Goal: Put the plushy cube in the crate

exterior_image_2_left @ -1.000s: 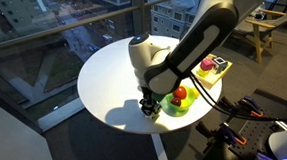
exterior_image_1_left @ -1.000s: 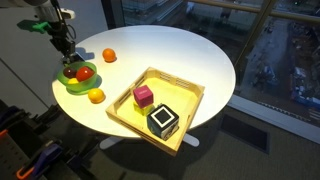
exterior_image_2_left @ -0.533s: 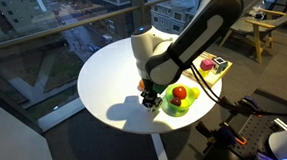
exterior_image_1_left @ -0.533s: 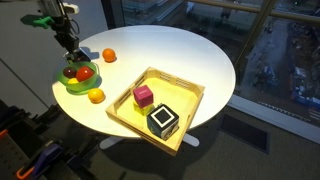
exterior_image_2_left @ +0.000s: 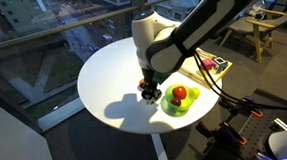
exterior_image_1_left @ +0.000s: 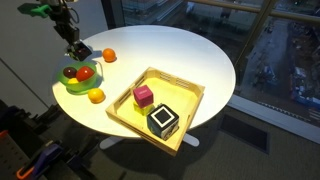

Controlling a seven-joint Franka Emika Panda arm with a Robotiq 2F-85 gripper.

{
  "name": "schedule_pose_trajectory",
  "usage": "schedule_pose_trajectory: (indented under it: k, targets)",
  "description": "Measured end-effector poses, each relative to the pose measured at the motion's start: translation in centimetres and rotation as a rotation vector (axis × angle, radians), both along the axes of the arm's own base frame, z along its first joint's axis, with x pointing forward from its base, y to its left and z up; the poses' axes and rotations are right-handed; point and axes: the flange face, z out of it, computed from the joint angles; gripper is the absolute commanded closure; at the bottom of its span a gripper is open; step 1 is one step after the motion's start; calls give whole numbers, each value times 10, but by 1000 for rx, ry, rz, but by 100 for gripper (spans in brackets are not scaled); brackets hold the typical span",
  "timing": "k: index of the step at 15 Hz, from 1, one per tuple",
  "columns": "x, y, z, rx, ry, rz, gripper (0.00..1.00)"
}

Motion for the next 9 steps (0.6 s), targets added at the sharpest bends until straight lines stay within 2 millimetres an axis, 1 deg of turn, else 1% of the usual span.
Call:
schedule_pose_trajectory:
  k: [4, 9]
  targets:
    - [1, -11, 18, -4, -6, -19, 93]
    - [-2, -37, 39, -4, -23, -60, 93]
